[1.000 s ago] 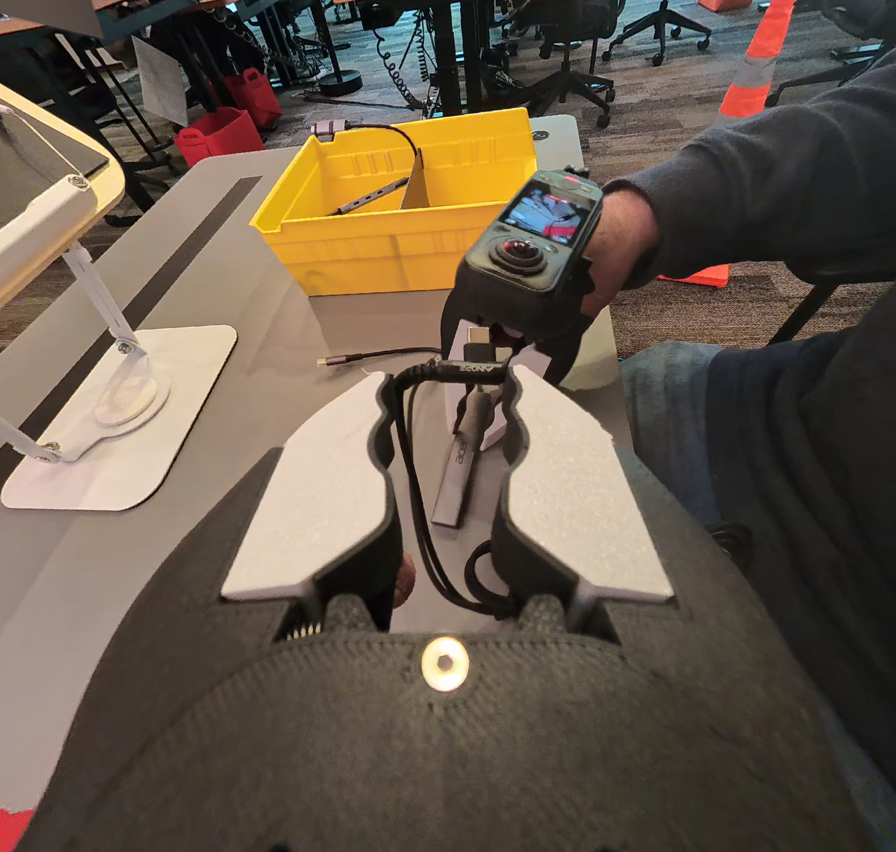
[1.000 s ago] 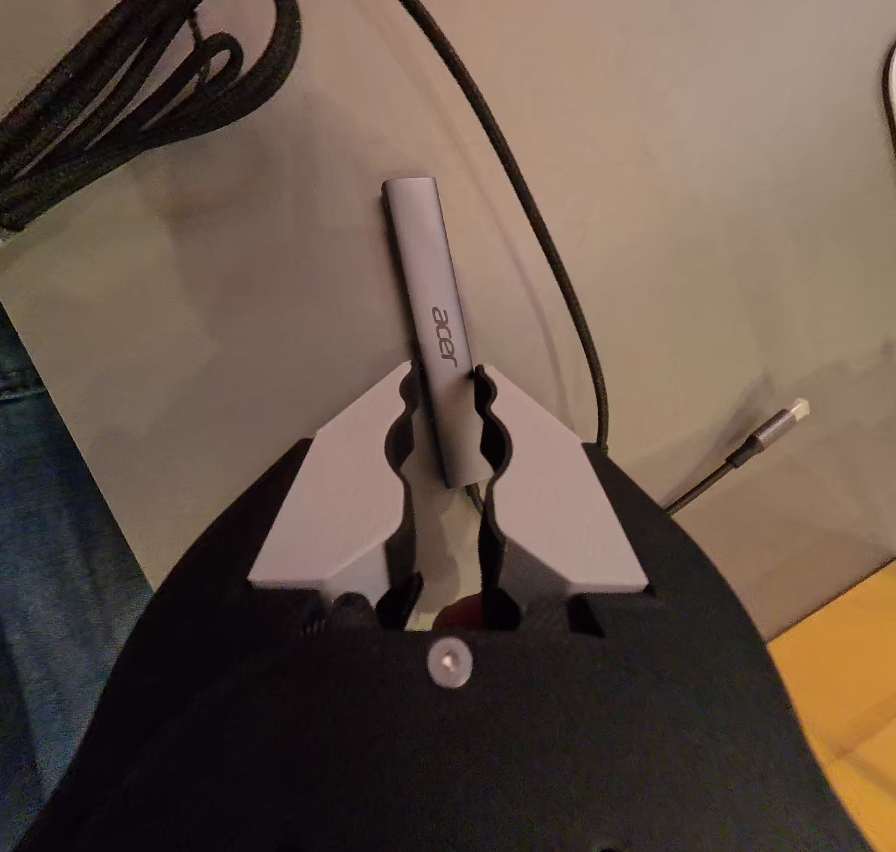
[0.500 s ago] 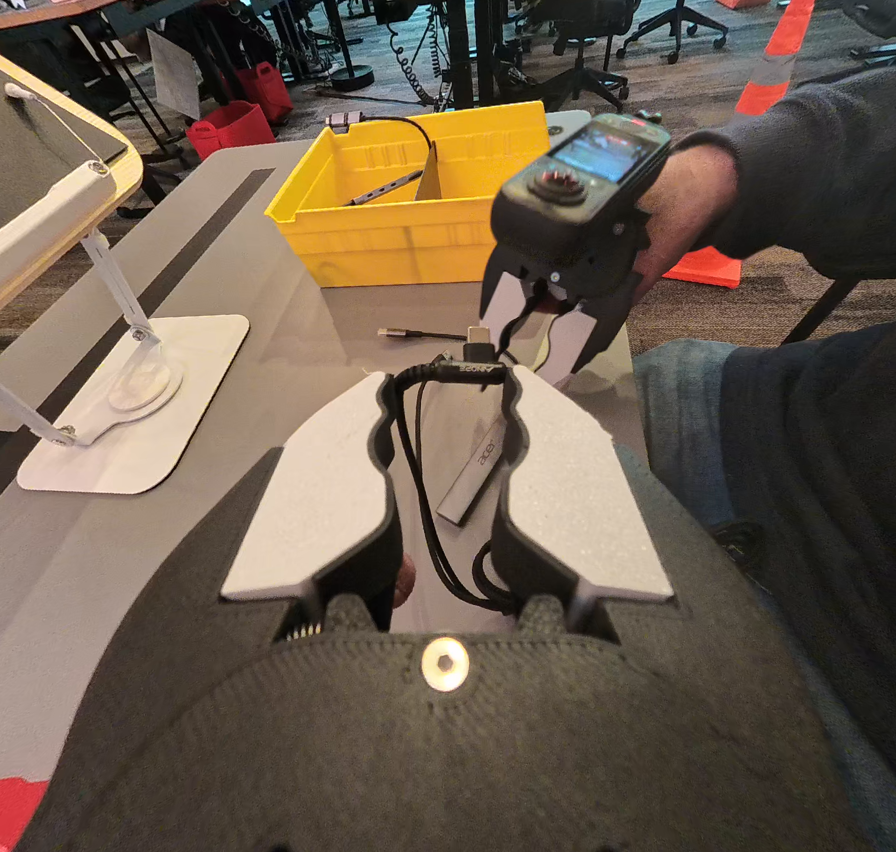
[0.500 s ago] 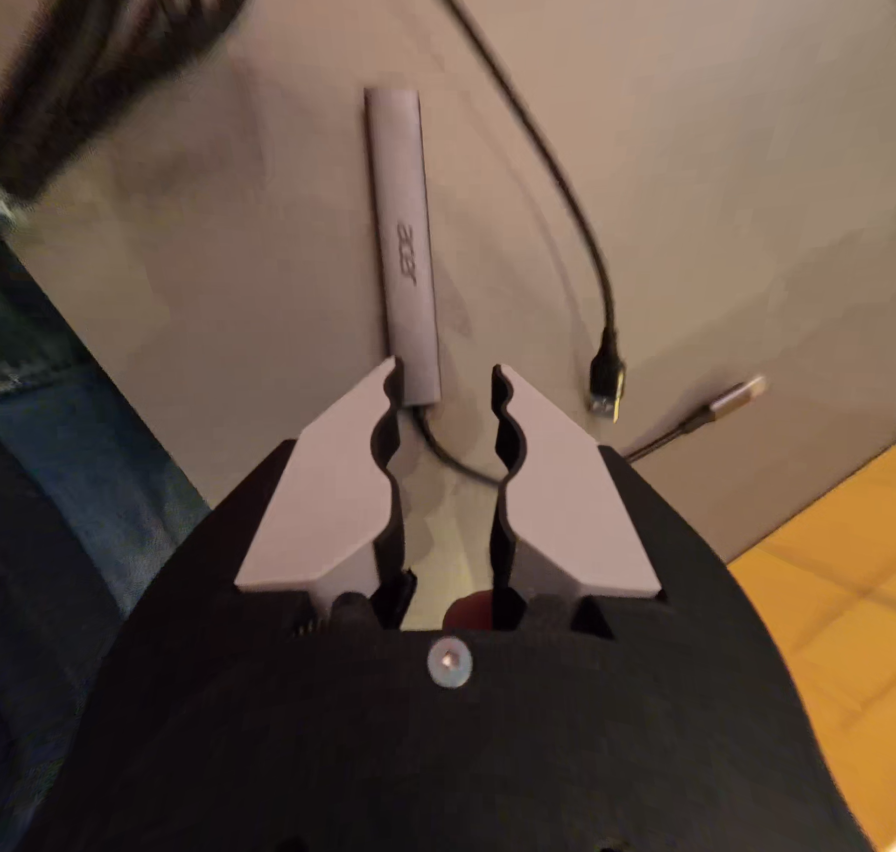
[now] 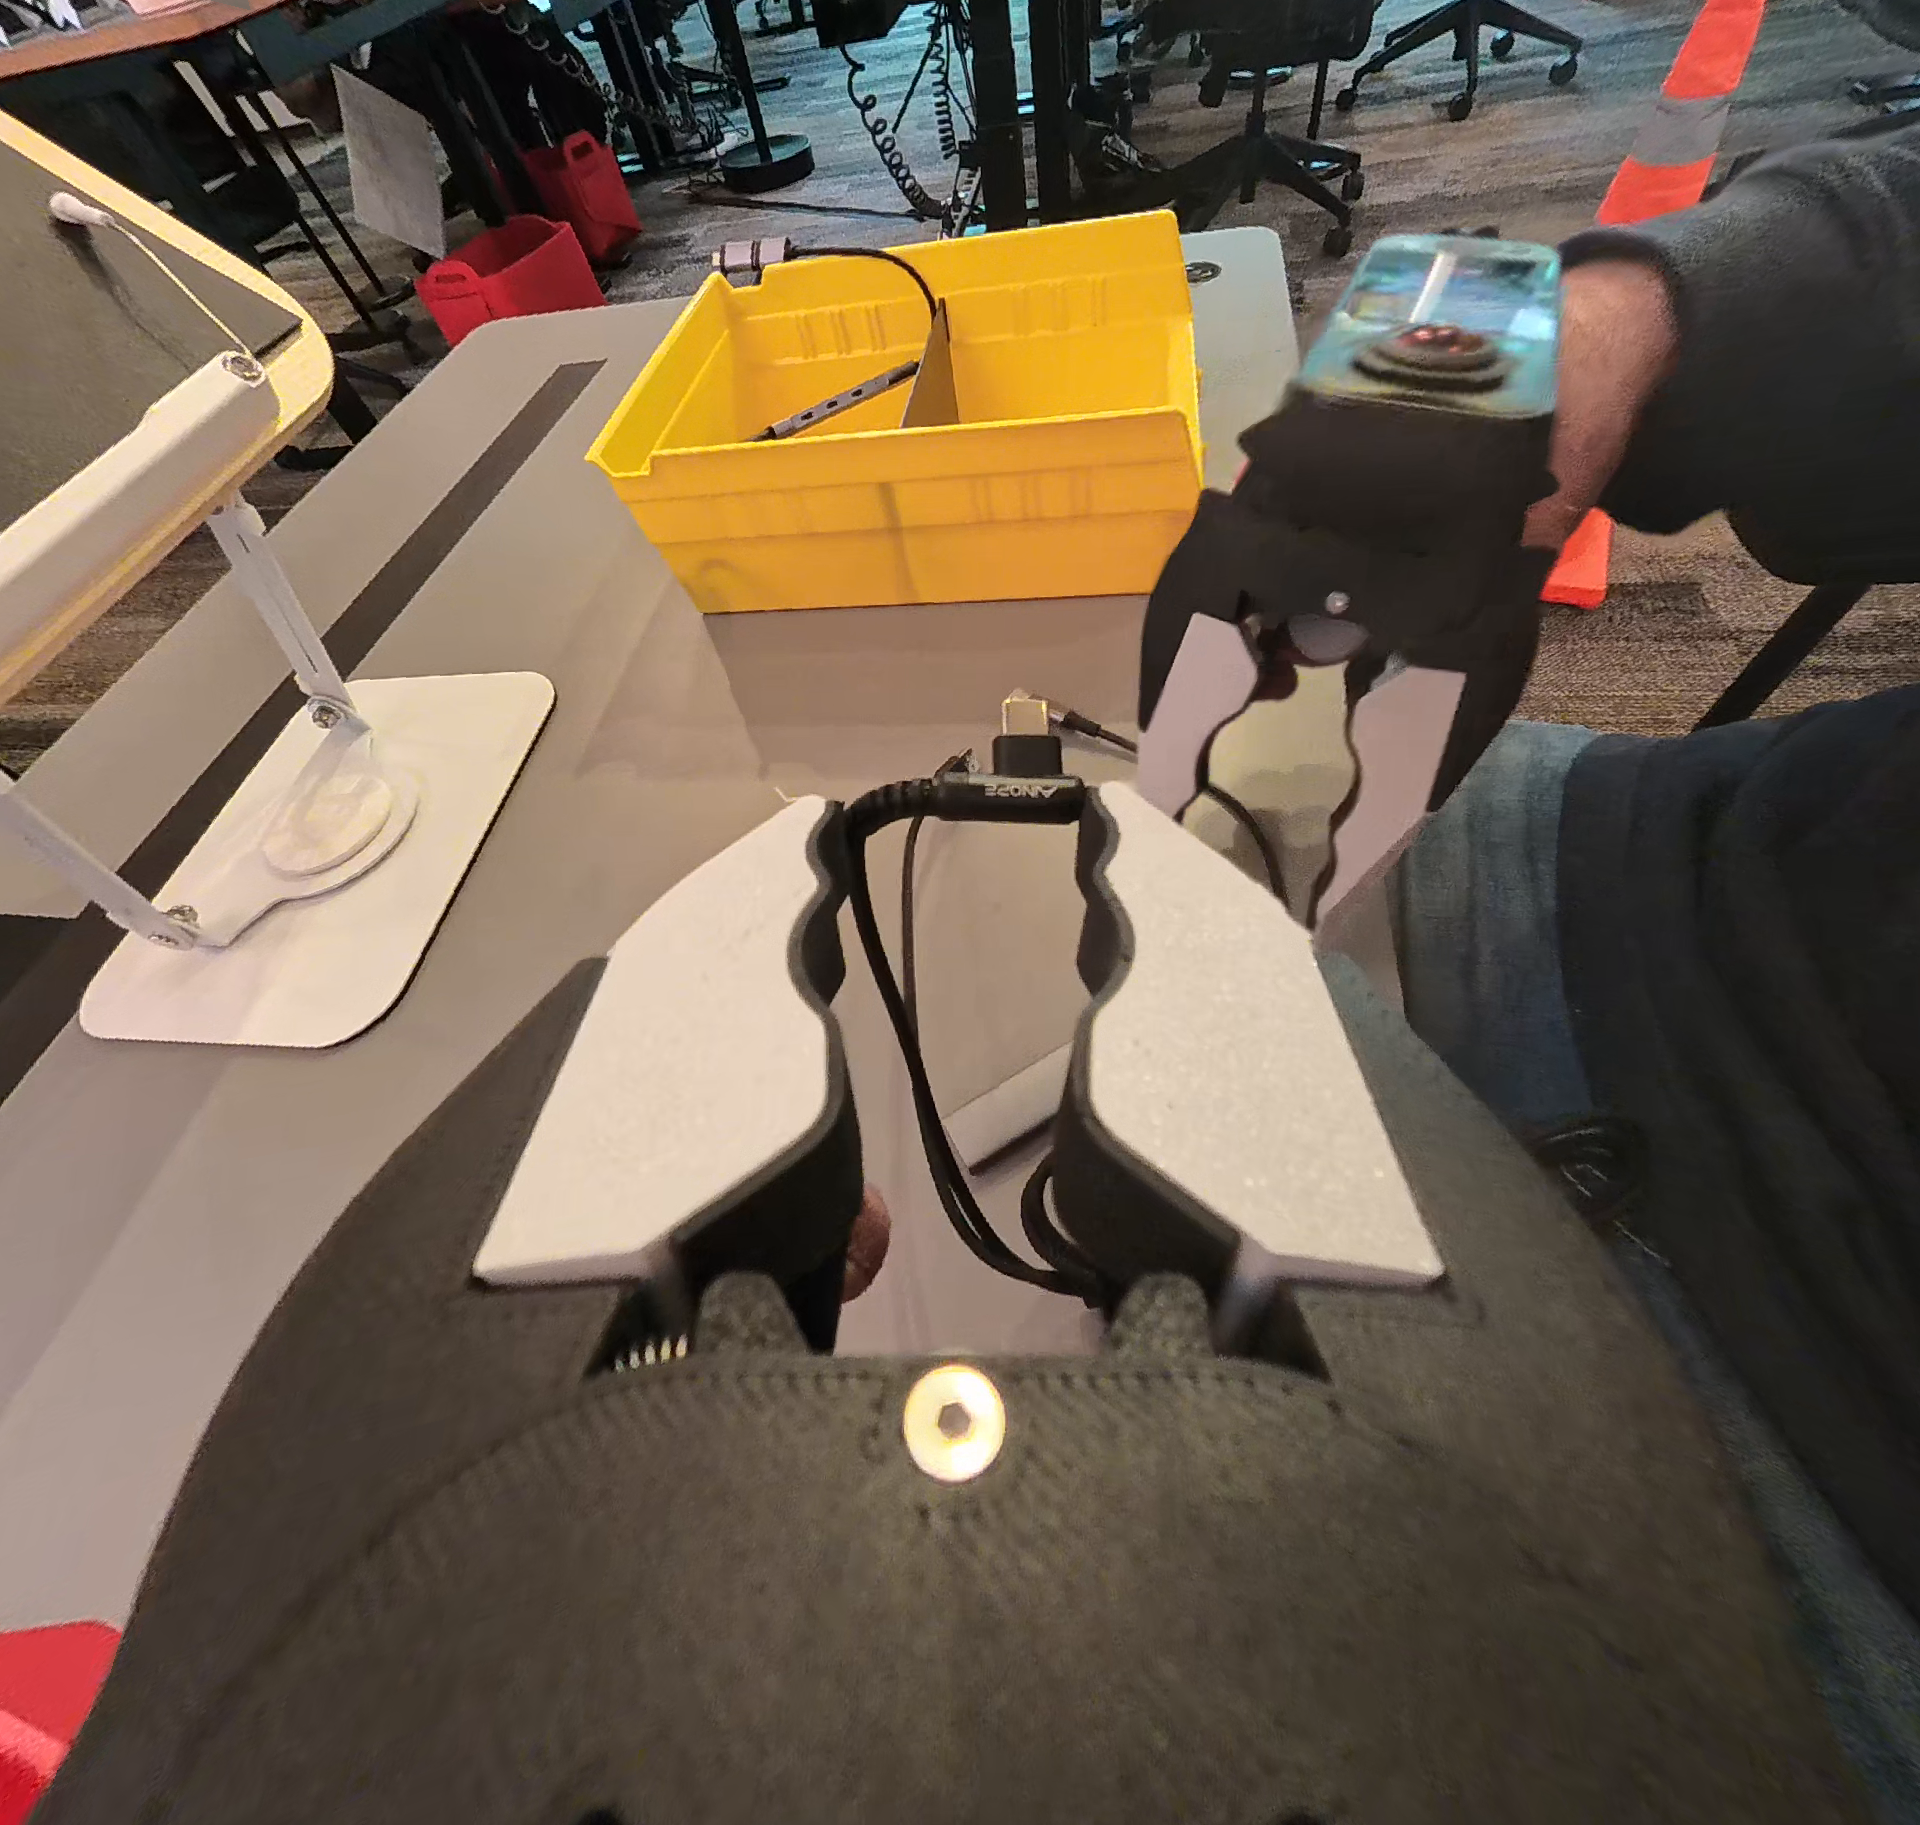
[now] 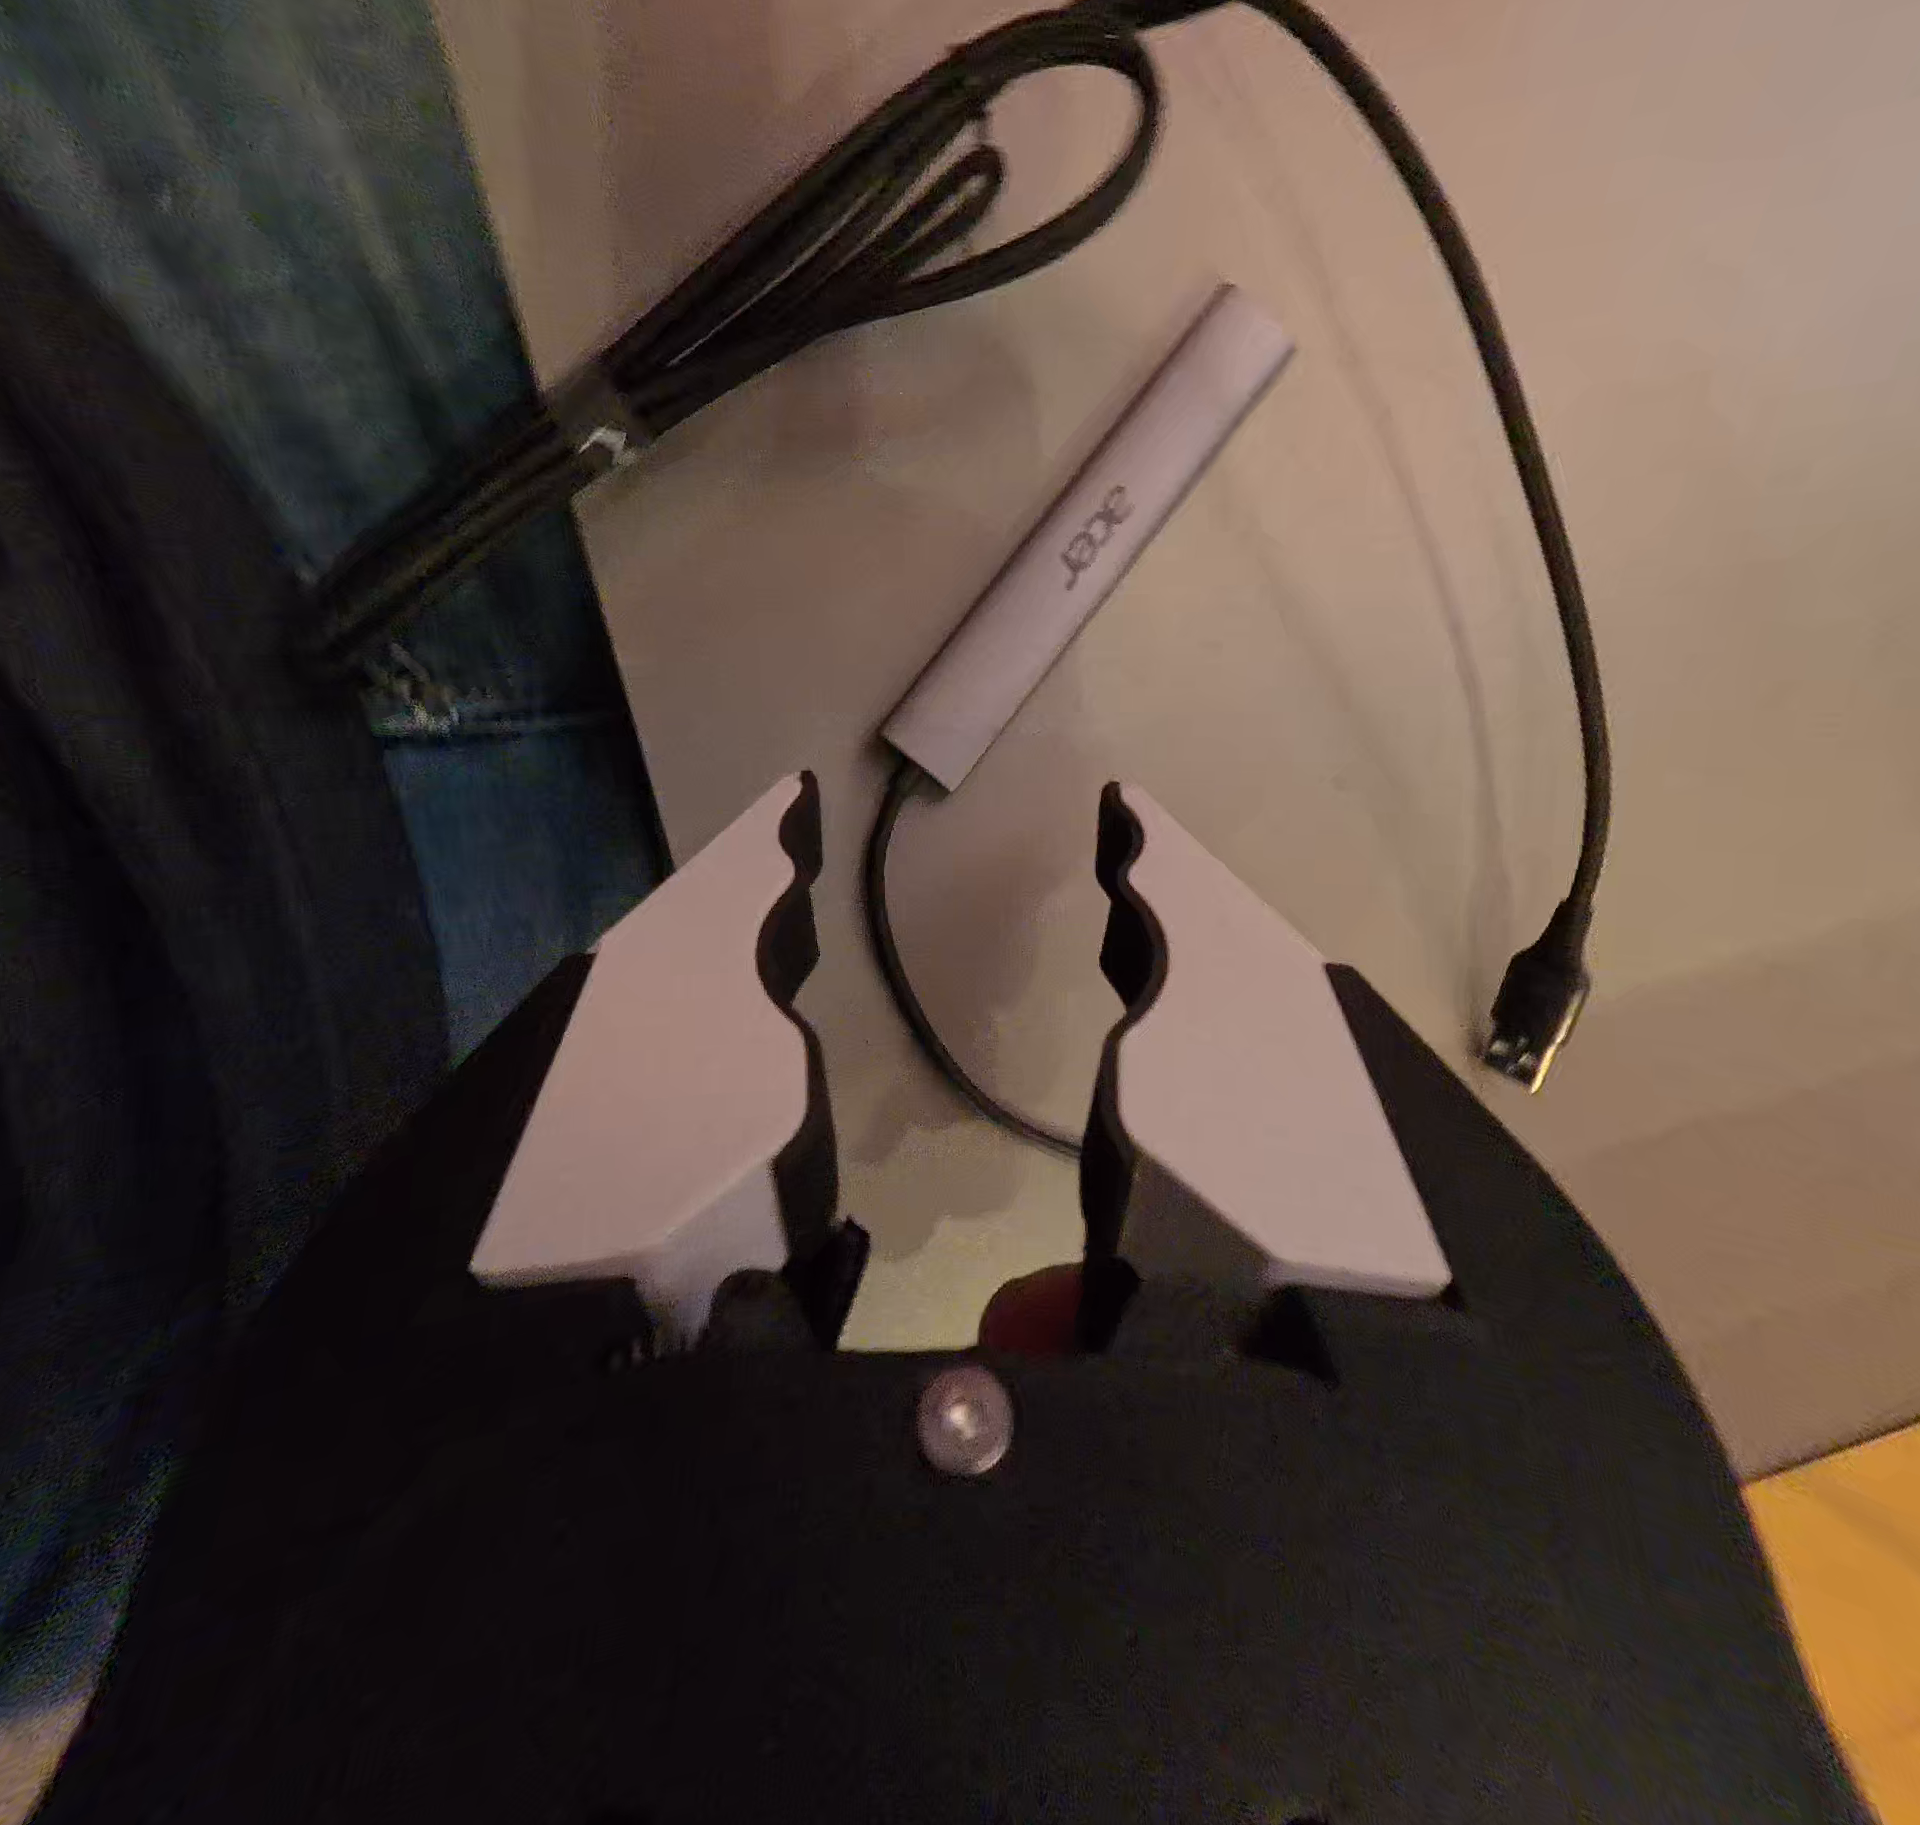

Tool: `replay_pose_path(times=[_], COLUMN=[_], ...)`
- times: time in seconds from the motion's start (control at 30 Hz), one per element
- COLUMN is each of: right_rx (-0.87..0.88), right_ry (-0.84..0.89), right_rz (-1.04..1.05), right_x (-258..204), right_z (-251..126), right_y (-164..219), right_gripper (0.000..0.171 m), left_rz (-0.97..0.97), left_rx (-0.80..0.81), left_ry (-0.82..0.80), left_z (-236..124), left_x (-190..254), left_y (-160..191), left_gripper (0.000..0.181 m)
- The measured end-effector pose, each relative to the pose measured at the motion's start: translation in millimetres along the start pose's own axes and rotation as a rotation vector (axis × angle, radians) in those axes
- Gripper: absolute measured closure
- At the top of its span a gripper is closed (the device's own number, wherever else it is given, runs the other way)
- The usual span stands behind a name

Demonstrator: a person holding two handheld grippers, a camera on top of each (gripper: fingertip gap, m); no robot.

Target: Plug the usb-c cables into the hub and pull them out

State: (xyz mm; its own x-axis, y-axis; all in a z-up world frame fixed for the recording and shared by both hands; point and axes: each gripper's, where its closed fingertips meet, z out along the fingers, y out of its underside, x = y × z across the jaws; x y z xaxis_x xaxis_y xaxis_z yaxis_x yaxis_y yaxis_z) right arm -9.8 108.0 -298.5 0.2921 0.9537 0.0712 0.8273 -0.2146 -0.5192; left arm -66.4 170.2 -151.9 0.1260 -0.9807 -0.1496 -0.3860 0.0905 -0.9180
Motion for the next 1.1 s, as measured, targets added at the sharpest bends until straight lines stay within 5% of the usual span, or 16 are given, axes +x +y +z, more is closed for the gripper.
replay_pose_path(times=[0.2, 0.4, 0.6, 0.83, 1.1], right_rx=[-0.067, -0.006, 0.137, 0.508, 0.426], right_ry=[-0.001, -0.037, 0.017, 0.362, 0.813], right_rz=[-0.165, -0.052, -0.046, -0.283, -0.713], right_x=[-3.9, -9.4, 4.2, 31.8, 34.6], right_z=[6.4, 17.2, -4.4, -85.4, -101.1], right_y=[17.8, 11.2, -14.0, -93.9, -127.6], right_gripper=[0.114, 0.143, 0.144, 0.143, 0.139], left_rz=[0.005, -0.055, -0.141, -0.207, -0.261], left_rx=[-0.016, 0.028, 0.089, 0.104, 0.071], left_ry=[-0.002, 0.020, 0.060, 0.133, 0.178], left_z=[0.2, 1.2, -0.1, 0.3, 6.9], left_x=[0.1, 0.5, -0.1, 6.8, 14.7], left_y=[2.3, -0.1, -3.3, -5.2, -3.0], left_gripper=[0.139, 0.139, 0.140, 0.140, 0.139])
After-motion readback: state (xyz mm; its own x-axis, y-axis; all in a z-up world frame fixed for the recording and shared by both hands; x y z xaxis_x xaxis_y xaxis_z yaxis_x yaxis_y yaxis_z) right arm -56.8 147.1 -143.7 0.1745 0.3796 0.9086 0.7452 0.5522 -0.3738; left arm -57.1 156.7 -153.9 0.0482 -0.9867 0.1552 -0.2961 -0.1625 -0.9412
